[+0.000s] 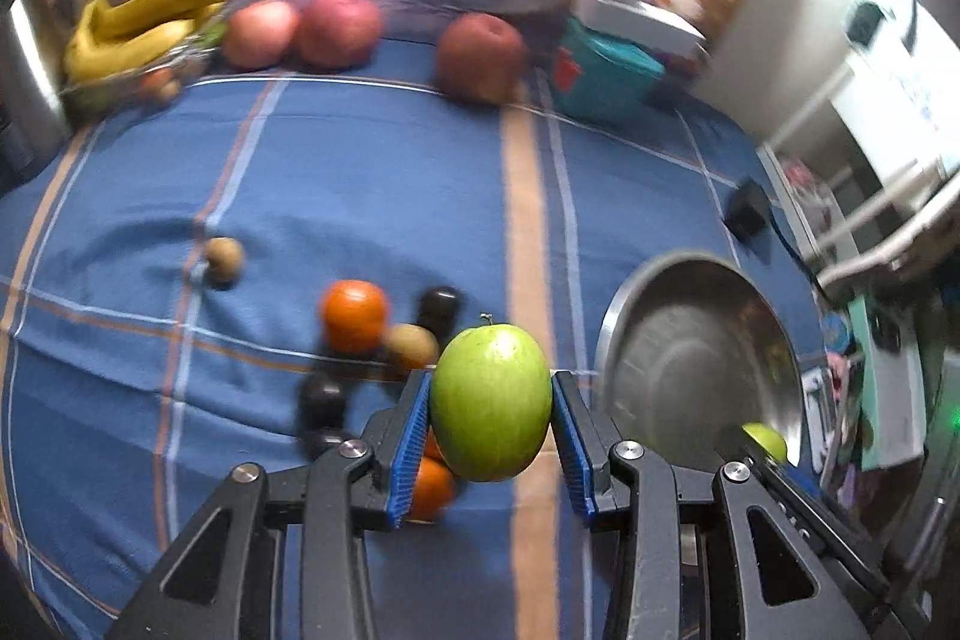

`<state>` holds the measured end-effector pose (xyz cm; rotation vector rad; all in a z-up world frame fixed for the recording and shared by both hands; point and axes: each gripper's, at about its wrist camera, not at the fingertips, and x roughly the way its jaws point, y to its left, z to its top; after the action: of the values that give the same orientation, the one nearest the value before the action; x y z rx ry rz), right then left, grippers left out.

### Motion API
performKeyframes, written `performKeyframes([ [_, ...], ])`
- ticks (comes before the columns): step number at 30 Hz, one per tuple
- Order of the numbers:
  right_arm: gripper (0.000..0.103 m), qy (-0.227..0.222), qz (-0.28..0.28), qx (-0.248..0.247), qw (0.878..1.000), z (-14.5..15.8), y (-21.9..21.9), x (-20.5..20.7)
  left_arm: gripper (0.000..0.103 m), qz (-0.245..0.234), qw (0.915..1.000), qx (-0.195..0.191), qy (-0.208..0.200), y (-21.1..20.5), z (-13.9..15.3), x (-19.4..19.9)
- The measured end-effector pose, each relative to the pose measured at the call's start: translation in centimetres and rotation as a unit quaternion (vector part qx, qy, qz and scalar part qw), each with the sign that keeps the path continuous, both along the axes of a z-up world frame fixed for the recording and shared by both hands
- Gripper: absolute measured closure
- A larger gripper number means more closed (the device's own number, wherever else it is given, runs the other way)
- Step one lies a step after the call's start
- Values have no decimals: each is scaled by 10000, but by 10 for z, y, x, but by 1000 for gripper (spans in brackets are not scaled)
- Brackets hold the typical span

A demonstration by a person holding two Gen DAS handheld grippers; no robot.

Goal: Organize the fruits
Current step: 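Lift the green apple with the left tool while the right tool carries the mango over the steel bowl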

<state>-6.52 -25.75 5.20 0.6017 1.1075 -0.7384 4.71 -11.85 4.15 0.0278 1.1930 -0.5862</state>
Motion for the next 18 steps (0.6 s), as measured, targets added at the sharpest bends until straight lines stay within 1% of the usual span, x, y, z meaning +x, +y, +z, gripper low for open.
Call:
performKeyframes([
  [8, 46, 159, -345, -99, 9992, -3, -27, -16, 61, -662, 9977, 90, -62, -60, -1, -16],
  [13, 46, 221, -477, -144, 9985, -4, -36, -23, 61, -840, 9964, 119, -27, -82, -8, -15],
  [18, 46, 261, -625, -143, 9976, -7, -45, -31, 61, -963, 9951, 139, 174, -102, -24, -13],
])
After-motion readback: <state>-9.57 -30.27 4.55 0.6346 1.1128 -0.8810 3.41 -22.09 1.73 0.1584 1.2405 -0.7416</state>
